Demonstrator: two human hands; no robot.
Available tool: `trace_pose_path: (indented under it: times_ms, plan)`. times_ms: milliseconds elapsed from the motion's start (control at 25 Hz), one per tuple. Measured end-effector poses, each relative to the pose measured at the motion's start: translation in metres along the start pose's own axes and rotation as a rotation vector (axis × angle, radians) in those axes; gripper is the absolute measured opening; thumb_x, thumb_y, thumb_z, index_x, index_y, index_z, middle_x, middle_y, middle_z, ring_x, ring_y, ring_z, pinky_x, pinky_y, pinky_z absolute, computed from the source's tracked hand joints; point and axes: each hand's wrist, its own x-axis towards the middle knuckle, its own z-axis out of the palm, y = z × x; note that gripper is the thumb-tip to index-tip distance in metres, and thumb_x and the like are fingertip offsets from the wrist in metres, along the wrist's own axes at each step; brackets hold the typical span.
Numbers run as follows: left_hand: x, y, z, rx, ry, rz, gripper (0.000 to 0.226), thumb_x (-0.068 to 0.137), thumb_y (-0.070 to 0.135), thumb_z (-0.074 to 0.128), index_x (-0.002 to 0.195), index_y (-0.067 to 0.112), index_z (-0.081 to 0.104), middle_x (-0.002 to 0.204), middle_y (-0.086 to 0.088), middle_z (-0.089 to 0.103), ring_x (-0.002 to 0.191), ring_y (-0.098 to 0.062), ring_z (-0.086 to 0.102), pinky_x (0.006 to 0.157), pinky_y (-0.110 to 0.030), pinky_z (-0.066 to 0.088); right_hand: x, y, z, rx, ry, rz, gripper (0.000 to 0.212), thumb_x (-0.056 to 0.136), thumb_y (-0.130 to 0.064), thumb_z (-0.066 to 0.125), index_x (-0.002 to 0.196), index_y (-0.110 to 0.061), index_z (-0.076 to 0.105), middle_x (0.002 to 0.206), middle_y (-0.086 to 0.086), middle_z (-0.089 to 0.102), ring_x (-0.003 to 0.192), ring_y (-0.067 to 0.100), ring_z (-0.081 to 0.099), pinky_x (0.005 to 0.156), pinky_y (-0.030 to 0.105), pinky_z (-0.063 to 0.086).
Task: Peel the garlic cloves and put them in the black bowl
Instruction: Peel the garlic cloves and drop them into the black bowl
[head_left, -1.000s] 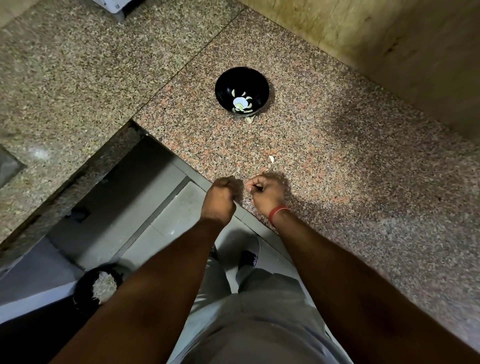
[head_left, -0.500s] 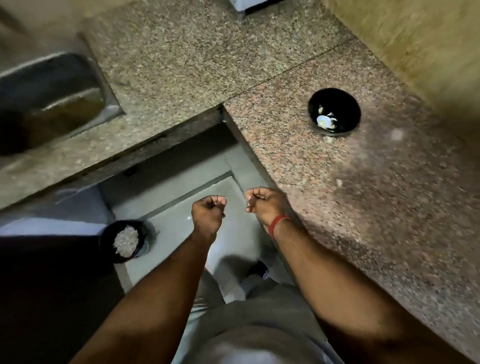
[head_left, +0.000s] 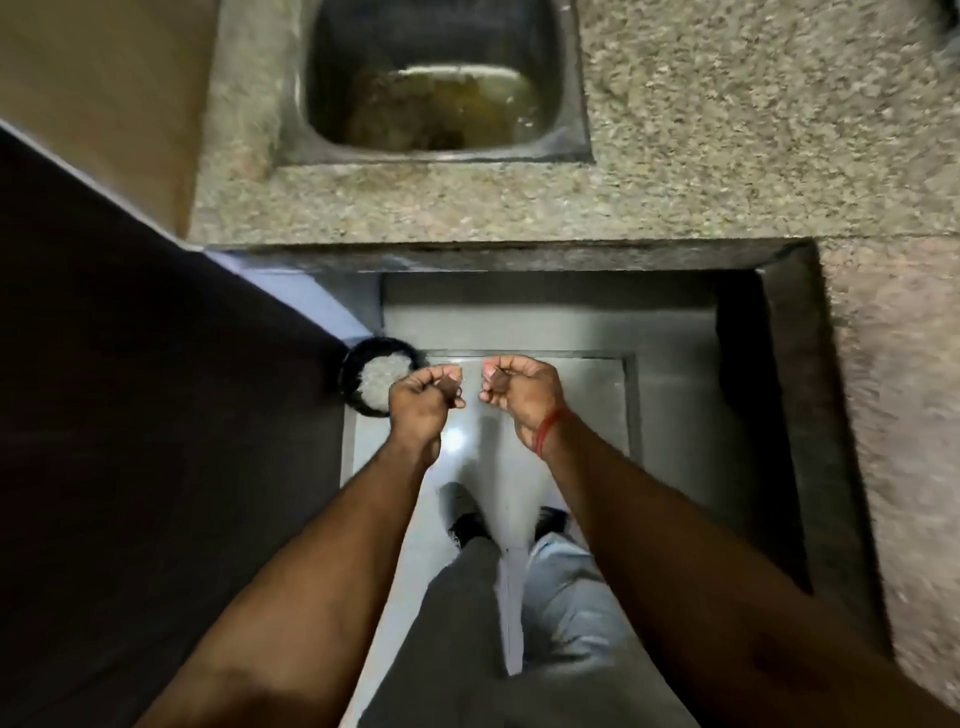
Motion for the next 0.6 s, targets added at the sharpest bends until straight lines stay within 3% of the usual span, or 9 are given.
trace_pose_path:
  times_ms: [120, 320, 400, 520, 600]
  plan:
    - [0.048, -0.015, -0.042, -0.059, 0.071, -0.028, 0.012, 0.091, -0.01, 0.061, 0.093, -0.003, 0.071, 0.077, -0.013, 0.066, 0.053, -0.016, 0.054, 0.059, -0.027, 0.05, 0.041, 0.019, 0.042, -0.064, -0.084, 0.04, 0.016, 0.093, 0.01, 0.062, 0.089, -0.004, 0.069, 0.074, 0.007, 0.062, 0.064, 0.014, 0.058, 0.067, 0.027, 0.058]
    - [0.143, -0.064, -0.091, -0.168, 0.228, -0.091, 0.013, 0.092, -0.011, 0.06, 0.092, -0.004, 0.071, 0.079, -0.015, 0.067, 0.062, -0.022, 0.058, 0.06, -0.028, 0.054, 0.137, 0.081, 0.101, -0.039, -0.155, 0.124, 0.02, 0.09, 0.021, 0.054, 0.091, 0.006, 0.066, 0.073, 0.013, 0.063, 0.065, 0.024, 0.056, 0.061, 0.031, 0.056]
    - [0.183, -0.089, -0.102, -0.231, 0.267, -0.128, 0.016, 0.093, -0.011, 0.06, 0.087, -0.001, 0.071, 0.073, -0.012, 0.065, 0.06, -0.021, 0.057, 0.065, -0.036, 0.056, 0.18, 0.107, 0.118, -0.044, -0.177, 0.151, 0.019, 0.091, 0.019, 0.05, 0.092, 0.009, 0.066, 0.069, 0.012, 0.065, 0.064, 0.025, 0.057, 0.062, 0.034, 0.054]
    - [0.25, -0.135, -0.116, -0.335, 0.286, -0.199, 0.01, 0.093, -0.01, 0.059, 0.092, -0.009, 0.069, 0.074, -0.019, 0.066, 0.062, -0.029, 0.062, 0.078, -0.057, 0.058, 0.257, 0.155, 0.146, -0.161, -0.21, 0.169, 0.02, 0.096, 0.014, 0.054, 0.113, 0.018, 0.064, 0.065, 0.01, 0.07, 0.057, 0.023, 0.067, 0.053, 0.029, 0.058]
    - [0.293, -0.162, -0.122, -0.385, 0.34, -0.251, 0.014, 0.091, -0.014, 0.057, 0.094, -0.01, 0.07, 0.075, -0.024, 0.07, 0.063, -0.036, 0.067, 0.069, -0.062, 0.06, 0.309, 0.192, 0.162, -0.271, -0.205, 0.186, 0.016, 0.095, 0.012, 0.058, 0.106, 0.011, 0.071, 0.068, 0.008, 0.074, 0.058, 0.02, 0.07, 0.052, 0.025, 0.057]
